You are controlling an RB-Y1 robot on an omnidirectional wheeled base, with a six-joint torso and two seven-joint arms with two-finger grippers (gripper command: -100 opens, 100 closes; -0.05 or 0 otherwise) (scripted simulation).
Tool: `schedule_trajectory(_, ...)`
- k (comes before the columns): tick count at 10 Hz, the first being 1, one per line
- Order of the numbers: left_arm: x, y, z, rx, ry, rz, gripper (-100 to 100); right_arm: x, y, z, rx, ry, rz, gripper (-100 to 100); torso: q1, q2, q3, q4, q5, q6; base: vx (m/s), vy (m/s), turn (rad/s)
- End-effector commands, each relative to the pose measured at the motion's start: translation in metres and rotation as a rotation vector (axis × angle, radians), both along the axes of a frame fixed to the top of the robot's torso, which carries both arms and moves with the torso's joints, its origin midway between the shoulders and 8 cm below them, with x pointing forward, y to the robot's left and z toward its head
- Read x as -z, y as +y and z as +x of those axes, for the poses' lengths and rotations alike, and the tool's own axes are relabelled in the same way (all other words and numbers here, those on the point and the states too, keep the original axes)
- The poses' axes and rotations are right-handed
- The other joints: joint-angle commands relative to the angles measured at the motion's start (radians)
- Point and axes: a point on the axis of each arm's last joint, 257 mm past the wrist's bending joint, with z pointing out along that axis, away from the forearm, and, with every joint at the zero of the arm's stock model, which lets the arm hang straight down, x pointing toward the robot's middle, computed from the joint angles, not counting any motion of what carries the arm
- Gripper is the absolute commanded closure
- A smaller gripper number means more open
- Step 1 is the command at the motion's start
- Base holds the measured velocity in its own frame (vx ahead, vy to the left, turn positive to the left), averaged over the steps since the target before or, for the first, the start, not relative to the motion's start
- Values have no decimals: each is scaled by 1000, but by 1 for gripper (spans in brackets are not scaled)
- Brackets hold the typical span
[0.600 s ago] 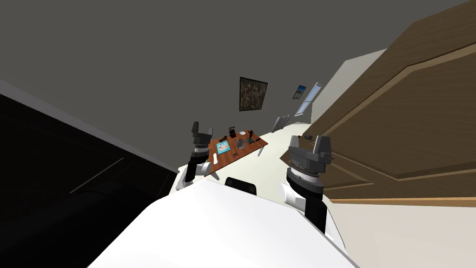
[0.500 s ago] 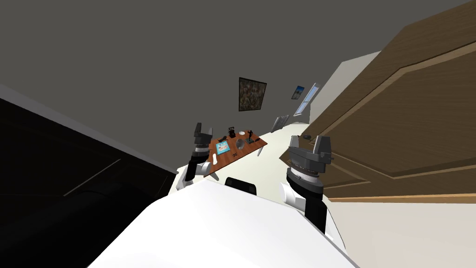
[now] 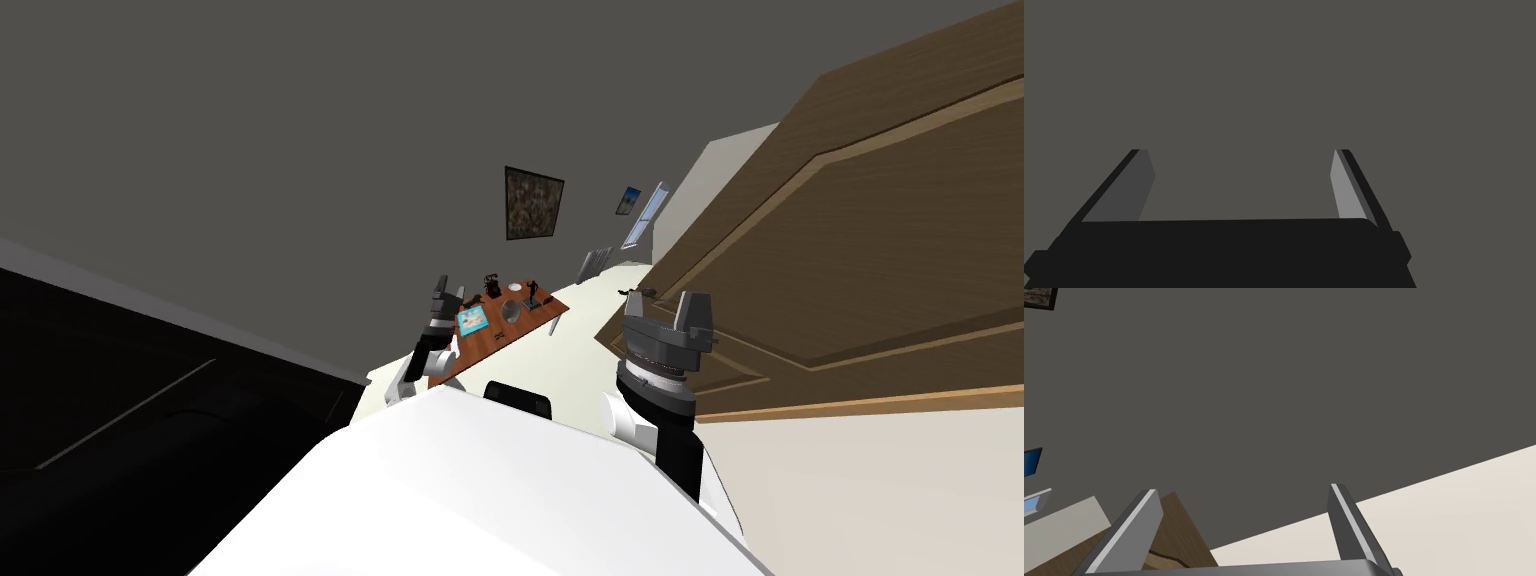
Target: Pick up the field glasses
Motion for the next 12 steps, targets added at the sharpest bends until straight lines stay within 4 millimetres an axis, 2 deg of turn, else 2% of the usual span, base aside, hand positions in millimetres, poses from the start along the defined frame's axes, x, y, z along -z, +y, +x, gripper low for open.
schedule_trajectory(1,28,8,13,12,75,-39,-100,0,0,0,0,0,0,0,0,0,0,0,0,0,61,-43,-126)
schedule_trajectory(2,31,9,13,11,80,-40,-100,0,0,0,0,0,0,0,0,0,0,0,0,0,42,-22,-31)
schedule_trajectory(4,70,19,27,21,179,-96,-100,0,0,0,0,0,0,0,1,1,1,0,0,0,52,-36,-123)
schedule_trajectory(5,74,20,27,20,186,-97,-100,0,0,0,0,0,0,0,0,0,0,0,0,0,47,-32,-29)
schedule_trajectory(8,142,38,41,26,348,-197,-100,0,0,0,0,0,0,0,0,0,0,0,0,0,65,-37,-134)
schedule_trajectory(9,149,39,41,22,362,-201,-100,0,0,0,0,0,0,0,0,-1,-1,0,0,0,54,-35,-40)
schedule_trajectory(10,177,46,43,19,425,-239,-100,0,0,0,0,0,0,0,0,0,0,0,0,-1,54,-38,-86)
schedule_trajectory(12,206,53,44,14,489,-279,-100,0,0,0,0,0,0,0,0,-1,0,0,0,0,72,-40,-99)
